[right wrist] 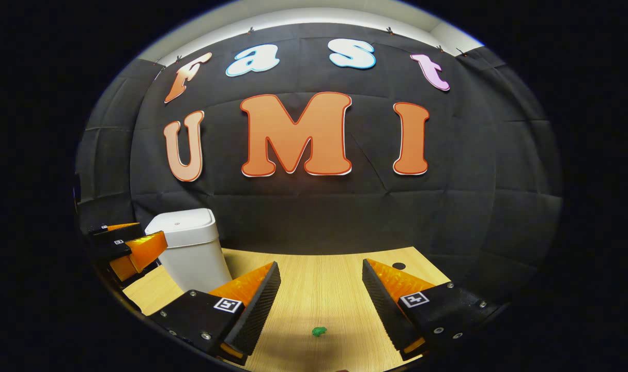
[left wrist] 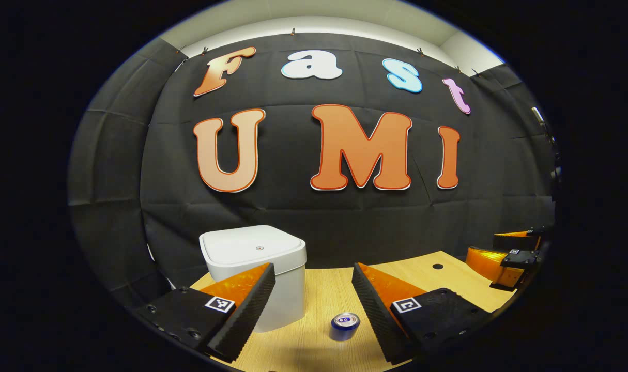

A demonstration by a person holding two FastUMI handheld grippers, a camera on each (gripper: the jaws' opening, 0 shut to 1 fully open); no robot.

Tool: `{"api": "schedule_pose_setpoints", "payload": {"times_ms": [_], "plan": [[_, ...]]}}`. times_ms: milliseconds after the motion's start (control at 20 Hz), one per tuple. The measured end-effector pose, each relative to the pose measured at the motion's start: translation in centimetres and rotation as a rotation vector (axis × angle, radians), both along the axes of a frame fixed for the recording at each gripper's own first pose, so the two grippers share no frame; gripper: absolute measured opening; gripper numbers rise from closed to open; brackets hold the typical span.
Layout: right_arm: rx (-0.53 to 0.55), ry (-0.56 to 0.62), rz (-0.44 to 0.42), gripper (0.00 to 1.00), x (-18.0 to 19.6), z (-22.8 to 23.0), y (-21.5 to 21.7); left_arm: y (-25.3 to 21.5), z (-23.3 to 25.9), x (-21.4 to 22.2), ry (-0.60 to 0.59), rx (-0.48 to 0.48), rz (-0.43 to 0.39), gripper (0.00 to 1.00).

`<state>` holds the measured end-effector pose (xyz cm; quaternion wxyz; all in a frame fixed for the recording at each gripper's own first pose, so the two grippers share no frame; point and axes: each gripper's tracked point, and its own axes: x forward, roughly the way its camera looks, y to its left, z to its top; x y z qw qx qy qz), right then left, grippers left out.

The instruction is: Press the lid of the desktop garbage bin to open it, pick up the crumpled paper on the desktop and throw it into the bin, then pick up the pop can on the desktop and drop it into the bin, and finally close the garbage bin lid.

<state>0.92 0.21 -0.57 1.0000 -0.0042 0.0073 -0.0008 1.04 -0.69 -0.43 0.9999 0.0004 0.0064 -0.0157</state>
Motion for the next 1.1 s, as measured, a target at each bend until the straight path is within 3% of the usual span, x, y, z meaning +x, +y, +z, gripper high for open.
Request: {"api": "schedule_pose_setpoints", "payload": {"times_ms": [400,550,700,750,800,950,1100], "plan": [[-0.001,0.007,-0.005,0.95,0.6,-0.1,-0.3,-0.1,-0.2,0.8,0.007,0.004,-0.005,0.95],[-0.004,0.01,-0.001,0.95,0.9,-0.1,-0.3,-0.9,-0.4,1.1,0.019,-0.018,-0.05,0.87],[-0.012,0.012,0.001,0.95,1.2,0.0,-0.4,-0.6,-0.8,1.7,0.036,-0.006,-0.04,0.31],[-0.015,0.012,0.004,0.95,1.3,0.0,-0.4,0.3,-1.1,1.7,0.049,0.015,0.004,0.24],[-0.019,0.014,0.005,0.95,1.4,-0.1,-0.5,1.4,-1.4,2.8,0.058,0.023,0.035,0.02],[-0.026,0.01,0.008,0.95,1.8,0.2,-0.8,3.0,-1.0,4.4,0.075,-0.054,0.053,0.0],[-0.029,0.007,0.006,0.95,2.2,0.4,-1.4,8.2,0.7,7.4,0.07,-0.033,0.177,0.0]]}}
